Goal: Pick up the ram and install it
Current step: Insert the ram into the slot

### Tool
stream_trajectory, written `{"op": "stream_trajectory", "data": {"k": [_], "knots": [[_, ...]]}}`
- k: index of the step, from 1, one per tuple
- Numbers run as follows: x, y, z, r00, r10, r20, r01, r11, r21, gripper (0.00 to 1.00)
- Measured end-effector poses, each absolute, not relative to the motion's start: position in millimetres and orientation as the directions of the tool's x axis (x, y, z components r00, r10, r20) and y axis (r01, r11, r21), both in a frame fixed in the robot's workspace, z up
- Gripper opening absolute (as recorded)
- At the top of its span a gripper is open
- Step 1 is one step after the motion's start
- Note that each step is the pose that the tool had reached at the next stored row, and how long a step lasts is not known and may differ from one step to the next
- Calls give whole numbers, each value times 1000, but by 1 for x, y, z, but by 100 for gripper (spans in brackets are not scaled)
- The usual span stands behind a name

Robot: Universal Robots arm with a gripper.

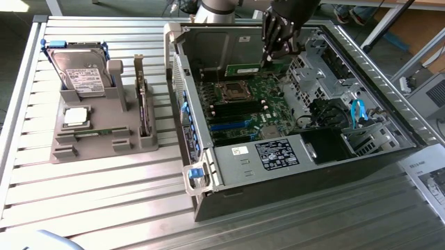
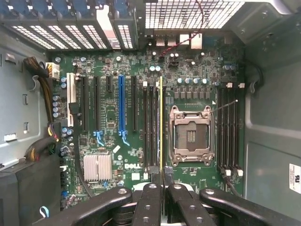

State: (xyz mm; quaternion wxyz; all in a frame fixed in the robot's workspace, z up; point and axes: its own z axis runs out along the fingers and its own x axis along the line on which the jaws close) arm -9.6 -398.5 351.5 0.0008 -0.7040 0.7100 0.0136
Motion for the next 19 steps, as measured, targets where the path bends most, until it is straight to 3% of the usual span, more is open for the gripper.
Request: {"op": "stream_trajectory", "data": {"k": [19], "knots": [[-10,-399,329,-9,-1000,-20,-1000,8,18,12]]}}
